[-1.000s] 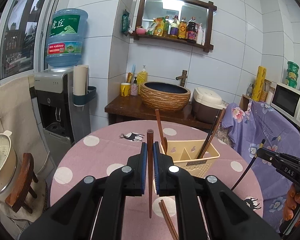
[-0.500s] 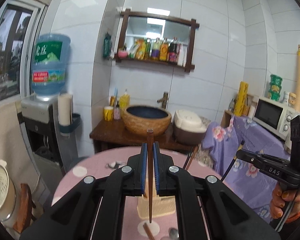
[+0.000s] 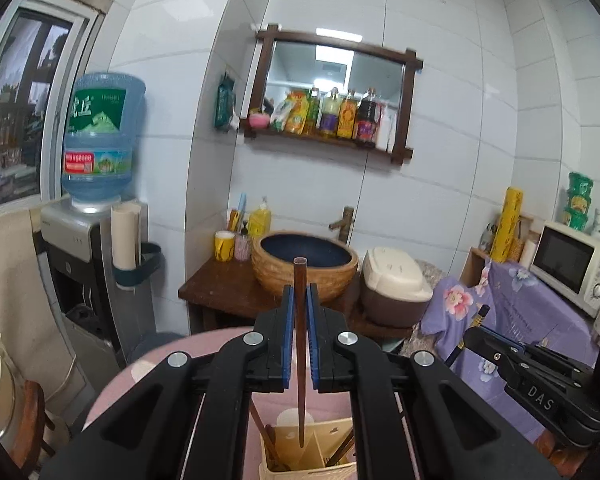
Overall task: Organize utensils
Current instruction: 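Lower both chopsticks into the holder and open both grippers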
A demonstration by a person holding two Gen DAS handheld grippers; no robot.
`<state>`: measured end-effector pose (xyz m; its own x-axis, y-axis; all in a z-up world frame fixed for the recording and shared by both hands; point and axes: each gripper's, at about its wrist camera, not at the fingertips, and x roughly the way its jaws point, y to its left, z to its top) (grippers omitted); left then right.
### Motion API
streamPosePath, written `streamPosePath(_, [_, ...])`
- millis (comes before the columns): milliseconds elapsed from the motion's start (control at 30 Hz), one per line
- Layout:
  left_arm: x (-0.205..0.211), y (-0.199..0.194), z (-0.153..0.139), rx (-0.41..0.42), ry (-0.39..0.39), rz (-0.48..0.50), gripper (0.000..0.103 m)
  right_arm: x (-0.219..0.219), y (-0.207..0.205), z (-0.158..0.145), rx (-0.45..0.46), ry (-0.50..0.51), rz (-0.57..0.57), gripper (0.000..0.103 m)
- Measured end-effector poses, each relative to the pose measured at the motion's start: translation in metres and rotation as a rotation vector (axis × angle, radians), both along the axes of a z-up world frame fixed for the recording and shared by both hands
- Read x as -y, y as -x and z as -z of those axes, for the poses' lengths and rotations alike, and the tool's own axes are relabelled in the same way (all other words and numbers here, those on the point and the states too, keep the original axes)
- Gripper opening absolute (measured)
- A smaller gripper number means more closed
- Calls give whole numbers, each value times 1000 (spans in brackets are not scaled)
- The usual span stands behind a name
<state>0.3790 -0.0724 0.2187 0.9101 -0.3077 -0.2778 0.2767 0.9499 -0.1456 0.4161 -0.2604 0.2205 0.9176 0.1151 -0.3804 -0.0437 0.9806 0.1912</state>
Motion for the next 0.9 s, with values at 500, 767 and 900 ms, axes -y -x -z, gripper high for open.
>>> streamPosePath(500, [-6, -24, 90, -174, -51, -33, 7, -3, -19, 84, -139, -24, -9, 8])
streamPosePath(767, [-7, -30, 107, -219, -56, -28, 7, -3, -15, 91, -118, -20, 6, 8])
streamPosePath(900, [-6, -21, 102, -194, -67, -28, 12, 1, -13, 92, -105, -24, 21, 17])
